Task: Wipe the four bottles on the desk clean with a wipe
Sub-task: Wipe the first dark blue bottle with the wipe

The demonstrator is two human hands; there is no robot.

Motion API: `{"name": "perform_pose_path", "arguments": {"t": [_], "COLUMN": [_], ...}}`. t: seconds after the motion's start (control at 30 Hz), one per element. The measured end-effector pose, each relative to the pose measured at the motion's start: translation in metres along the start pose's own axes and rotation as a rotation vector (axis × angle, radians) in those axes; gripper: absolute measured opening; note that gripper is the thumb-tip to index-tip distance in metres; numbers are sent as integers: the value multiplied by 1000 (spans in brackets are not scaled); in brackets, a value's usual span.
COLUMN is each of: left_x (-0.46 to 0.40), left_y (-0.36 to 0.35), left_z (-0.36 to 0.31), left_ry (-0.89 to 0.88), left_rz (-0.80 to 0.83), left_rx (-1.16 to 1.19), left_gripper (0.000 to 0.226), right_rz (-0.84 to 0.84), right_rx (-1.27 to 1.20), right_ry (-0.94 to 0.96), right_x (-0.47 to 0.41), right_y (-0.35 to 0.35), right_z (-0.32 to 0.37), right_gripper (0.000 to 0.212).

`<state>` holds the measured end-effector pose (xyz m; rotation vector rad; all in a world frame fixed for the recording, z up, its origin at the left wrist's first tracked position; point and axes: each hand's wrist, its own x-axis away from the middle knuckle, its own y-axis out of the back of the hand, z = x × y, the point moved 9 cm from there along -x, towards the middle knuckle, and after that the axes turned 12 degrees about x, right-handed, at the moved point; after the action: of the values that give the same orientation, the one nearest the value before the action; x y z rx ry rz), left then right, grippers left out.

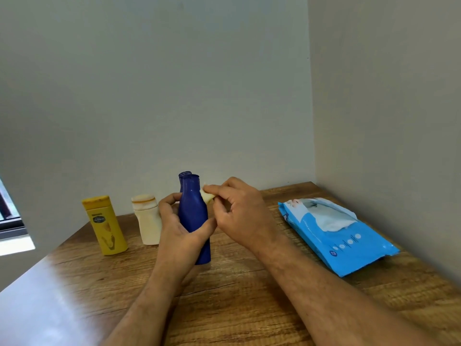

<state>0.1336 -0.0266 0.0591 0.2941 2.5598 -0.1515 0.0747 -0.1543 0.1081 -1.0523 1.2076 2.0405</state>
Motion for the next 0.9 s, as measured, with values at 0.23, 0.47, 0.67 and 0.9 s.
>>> {"name": "perform_pose_path", "arguments": {"t": [0.23,0.47,0.67,0.9], "left_x": [4,3,2,4], "left_y": [-10,-7,-3,-11], "left_z": [2,-5,-2,-5], "left_ry": [-15,-33,0,-45], "left_rz": [117,27,26,114], "left_rx": [-142,-14,30,-76], "left_gripper": [80,75,71,71], "right_rz": [-50,-105,-27,-66], "right_rx": [-6,-42,-32,-48], "right_ry": [77,12,-38,34], "right_x": [2,2,3,1], "right_y": [3,8,0,3], "right_z": [16,6,3,13], "right_gripper": [30,31,30,27]}}
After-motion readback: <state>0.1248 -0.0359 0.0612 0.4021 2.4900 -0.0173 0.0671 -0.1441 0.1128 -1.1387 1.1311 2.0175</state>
